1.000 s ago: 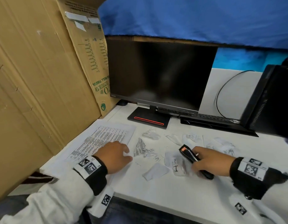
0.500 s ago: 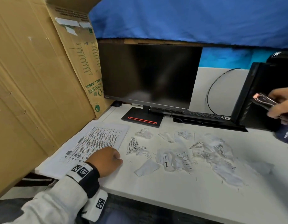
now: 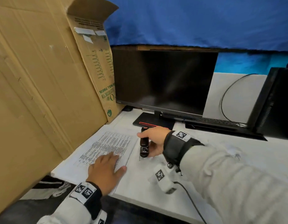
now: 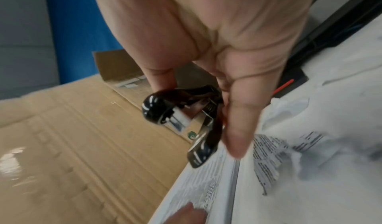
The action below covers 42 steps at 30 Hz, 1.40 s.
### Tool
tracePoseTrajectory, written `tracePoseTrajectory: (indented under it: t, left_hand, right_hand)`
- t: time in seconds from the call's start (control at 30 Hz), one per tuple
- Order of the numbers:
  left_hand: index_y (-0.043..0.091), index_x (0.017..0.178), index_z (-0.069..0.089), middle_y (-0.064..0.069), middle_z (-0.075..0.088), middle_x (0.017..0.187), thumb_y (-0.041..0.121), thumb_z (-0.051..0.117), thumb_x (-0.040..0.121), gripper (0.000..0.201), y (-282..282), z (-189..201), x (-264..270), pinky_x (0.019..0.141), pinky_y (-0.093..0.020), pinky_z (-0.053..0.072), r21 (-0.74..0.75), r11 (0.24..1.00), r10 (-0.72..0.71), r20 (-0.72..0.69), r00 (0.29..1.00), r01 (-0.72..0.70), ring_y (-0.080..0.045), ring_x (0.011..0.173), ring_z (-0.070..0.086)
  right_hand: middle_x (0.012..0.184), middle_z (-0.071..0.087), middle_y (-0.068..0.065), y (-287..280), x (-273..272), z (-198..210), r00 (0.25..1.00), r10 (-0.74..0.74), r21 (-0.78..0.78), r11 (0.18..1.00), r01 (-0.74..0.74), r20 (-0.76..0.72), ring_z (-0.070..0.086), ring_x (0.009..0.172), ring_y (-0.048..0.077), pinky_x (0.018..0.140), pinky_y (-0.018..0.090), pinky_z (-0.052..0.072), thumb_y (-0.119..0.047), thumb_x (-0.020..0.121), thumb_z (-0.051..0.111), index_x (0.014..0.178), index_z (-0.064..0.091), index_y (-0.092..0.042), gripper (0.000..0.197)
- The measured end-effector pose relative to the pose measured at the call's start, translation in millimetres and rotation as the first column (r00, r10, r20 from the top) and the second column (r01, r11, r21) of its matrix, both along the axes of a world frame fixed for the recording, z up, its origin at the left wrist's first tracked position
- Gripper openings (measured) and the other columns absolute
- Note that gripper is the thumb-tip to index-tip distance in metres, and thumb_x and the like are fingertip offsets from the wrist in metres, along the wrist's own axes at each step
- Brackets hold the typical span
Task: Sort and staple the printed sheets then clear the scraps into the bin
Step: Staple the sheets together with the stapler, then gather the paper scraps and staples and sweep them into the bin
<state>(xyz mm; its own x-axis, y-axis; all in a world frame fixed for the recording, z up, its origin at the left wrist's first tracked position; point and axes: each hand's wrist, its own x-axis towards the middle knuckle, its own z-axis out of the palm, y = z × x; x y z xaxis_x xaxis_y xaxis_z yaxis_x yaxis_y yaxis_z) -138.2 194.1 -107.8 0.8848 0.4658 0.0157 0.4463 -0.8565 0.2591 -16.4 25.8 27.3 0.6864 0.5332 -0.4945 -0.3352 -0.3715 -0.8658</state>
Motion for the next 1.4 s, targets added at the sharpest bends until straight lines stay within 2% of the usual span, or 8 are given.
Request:
tracePoseTrajectory:
  t: [0.13, 0.47, 0.67, 0.77, 0.87, 1.1, 1.23, 1.4]
  left_hand:
    - [0.038, 0.152, 0.026, 0.015, 0.02, 0.163, 0.076, 0.014, 0.088, 0.075, -3.4, -9.9, -1.9, 0.118, -0.044, 0.016, 0.074, 0.997, 0.02, 0.037, 0.999, -0.023, -0.015, 0.15, 0.015]
    - [0.04, 0.129, 0.044, 0.022, 0.033, 0.154, 0.072, 0.033, 0.079, 0.061, -4.9, -8.5, -3.4, 0.114, -0.035, 0.021, 0.068, 0.997, 0.034, 0.147, 0.989, -0.044, -0.003, 0.145, 0.024]
    - [0.04, 0.127, 0.046, 0.022, 0.039, 0.149, 0.075, 0.032, 0.081, 0.059, -5.9, -7.8, -4.4, 0.112, -0.036, 0.026, 0.073, 0.996, 0.037, 0.16, 0.986, -0.049, -0.005, 0.141, 0.031]
    - [0.04, 0.128, 0.046, 0.02, 0.039, 0.149, 0.074, 0.033, 0.083, 0.058, -6.5, -7.4, -6.4, 0.111, -0.036, 0.027, 0.068, 0.996, 0.04, 0.159, 0.987, -0.051, -0.005, 0.139, 0.033]
    - [0.04, 0.124, 0.045, 0.016, 0.043, 0.144, 0.078, 0.033, 0.083, 0.057, -6.4, -9.4, -10.0, 0.106, -0.036, 0.031, 0.038, 0.998, 0.045, 0.189, 0.981, -0.053, -0.007, 0.133, 0.039]
    - [0.036, 0.13, 0.05, 0.008, 0.055, 0.128, 0.072, 0.036, 0.089, 0.056, -4.3, 15.0, -15.1, 0.098, -0.045, 0.041, 0.032, 0.999, -0.048, 0.287, 0.957, 0.041, -0.021, 0.12, 0.045]
    - [0.036, 0.1, 0.064, 0.014, 0.065, 0.091, 0.037, 0.06, 0.092, 0.009, -30.8, 56.6, -18.8, 0.065, -0.031, 0.05, 0.091, 0.976, -0.218, 0.458, 0.862, 0.198, -0.008, 0.08, 0.061]
    - [0.04, 0.086, 0.06, 0.013, 0.063, 0.091, 0.029, 0.061, 0.093, 0.013, -62.0, 77.0, 38.9, 0.074, -0.033, 0.053, 0.103, 0.936, -0.351, 0.222, 0.91, 0.336, -0.009, 0.081, 0.063]
  right_hand:
    - [0.064, 0.057, 0.006, 42.3, 16.9, -6.9, 0.987, -0.045, -0.081, 0.995, 0.058, 0.152, 0.053, 0.048, 0.02, 0.052, 0.023, 0.051, -0.025, 0.096, 0.062, 0.076, 0.056, -0.009, 0.027]
    - [0.114, 0.071, 0.016, 127.9, 27.3, -60.4, 0.942, 0.1, -0.218, 0.976, -0.029, 0.32, 0.071, 0.102, 0.032, 0.091, 0.044, 0.057, -0.05, 0.086, 0.067, 0.084, 0.058, -0.01, 0.041]
    - [0.096, 0.074, 0.013, 99.3, 50.6, -53.9, 0.933, 0.076, -0.207, 0.978, -0.002, 0.351, 0.076, 0.083, 0.031, 0.079, 0.043, 0.062, -0.073, 0.065, 0.07, 0.104, 0.064, -0.005, 0.079]
    - [0.093, 0.068, 0.013, 50.4, 61.4, -28.3, 0.956, -0.024, -0.076, 0.996, 0.048, 0.291, 0.074, 0.066, 0.023, 0.064, 0.034, 0.062, -0.054, 0.08, 0.073, 0.122, 0.053, -0.004, 0.068]
    - [0.087, 0.066, 0.011, -34.3, 64.9, -1.3, 0.911, -0.017, -0.081, 0.995, 0.056, 0.411, 0.066, 0.06, 0.019, 0.052, 0.026, 0.052, -0.038, 0.089, 0.068, 0.11, 0.06, -0.008, 0.037]
    - [0.08, 0.075, -0.004, -271.1, 56.9, 4.6, 0.752, 0.129, -0.483, 0.832, 0.273, 0.646, 0.065, 0.062, 0.011, 0.055, 0.026, 0.047, -0.042, 0.081, 0.069, 0.087, 0.069, -0.026, 0.017]
    - [0.086, 0.069, -0.005, -375.2, 62.8, -36.3, 0.769, 0.194, -0.677, 0.632, 0.377, 0.609, 0.064, 0.069, 0.012, 0.065, 0.025, 0.048, -0.04, 0.08, 0.074, 0.085, 0.065, -0.028, 0.016]
    - [0.081, 0.069, -0.006, -423.3, 63.1, -76.6, 0.783, 0.126, -0.651, 0.644, 0.402, 0.609, 0.063, 0.073, 0.012, 0.069, 0.024, 0.046, -0.028, 0.076, 0.078, 0.08, 0.067, -0.023, 0.013]
